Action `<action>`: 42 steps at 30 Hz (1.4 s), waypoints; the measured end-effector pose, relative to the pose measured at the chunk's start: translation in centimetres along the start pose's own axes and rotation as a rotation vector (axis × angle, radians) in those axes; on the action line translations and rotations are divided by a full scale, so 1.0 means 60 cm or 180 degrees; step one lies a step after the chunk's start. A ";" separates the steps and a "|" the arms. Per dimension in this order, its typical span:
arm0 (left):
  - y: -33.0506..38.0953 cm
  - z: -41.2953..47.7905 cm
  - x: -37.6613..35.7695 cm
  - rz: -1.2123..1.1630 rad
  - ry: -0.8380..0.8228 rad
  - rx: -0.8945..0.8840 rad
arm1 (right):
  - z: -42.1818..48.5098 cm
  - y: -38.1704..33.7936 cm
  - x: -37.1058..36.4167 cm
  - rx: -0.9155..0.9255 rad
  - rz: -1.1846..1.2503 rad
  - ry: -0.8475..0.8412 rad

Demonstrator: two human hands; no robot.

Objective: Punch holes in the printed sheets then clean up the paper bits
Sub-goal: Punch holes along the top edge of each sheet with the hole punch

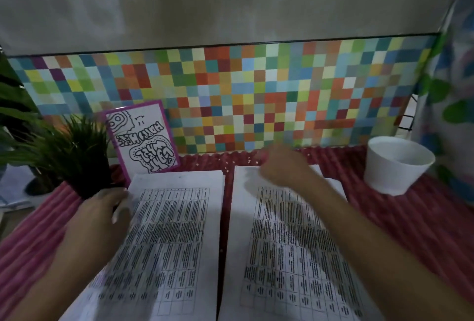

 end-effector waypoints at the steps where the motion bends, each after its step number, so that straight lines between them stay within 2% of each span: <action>1: 0.032 0.007 -0.003 -0.0182 0.0090 -0.0164 | 0.017 0.034 0.015 -0.0131 -0.0120 0.0040; 3: 0.110 0.021 -0.023 -0.0854 -0.0118 -0.0272 | 0.042 0.093 0.021 -0.0292 -0.0067 -0.0028; 5: 0.187 0.041 -0.071 -0.1414 -0.0643 -0.0265 | 0.053 0.129 0.001 -0.0312 0.0080 -0.0208; 8: 0.265 0.078 -0.164 -0.1430 -0.1248 -0.0172 | 0.070 0.155 -0.037 -0.0227 0.0275 -0.0271; 12: 0.308 0.112 -0.217 -0.1427 -0.1258 0.0282 | 0.091 0.168 -0.053 -0.0174 0.0334 -0.0062; 17: 0.310 0.114 -0.240 -0.1710 -0.1367 0.0528 | 0.101 0.165 -0.055 -0.0203 0.0350 -0.0129; 22: 0.295 0.107 -0.245 -0.1846 -0.0736 0.0519 | 0.132 0.140 -0.049 0.0145 0.0187 -0.0038; 24: 0.290 0.108 -0.249 -0.1663 -0.0458 0.0442 | 0.144 0.126 -0.052 0.0262 0.0056 -0.0072; 27: 0.292 0.109 -0.254 -0.1484 -0.0502 0.0328 | 0.159 0.119 -0.060 0.0240 -0.0045 -0.0105; 29: 0.293 0.109 -0.254 -0.1770 -0.0553 0.0485 | 0.164 0.122 -0.062 0.0236 -0.0034 -0.0068; 33: 0.286 0.118 -0.244 -0.2166 -0.0261 0.0587 | 0.166 0.130 -0.064 0.0315 0.0041 0.0007; 37: 0.284 0.118 -0.236 -0.2040 -0.0130 0.0369 | 0.164 0.127 -0.072 0.0427 0.0140 -0.0170; 42: 0.277 0.113 -0.236 -0.2054 -0.0069 0.0358 | 0.162 0.127 -0.078 0.0544 0.0041 0.0024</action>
Point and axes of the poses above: each hand's wrist, its own z-axis towards the middle knuckle, its own x-axis out of the back of the hand, y = z × x, the point moved 2 cm from there along z, towards the middle knuckle, and after that the axes turned 4 degrees about -y, right-handed, at the moved point
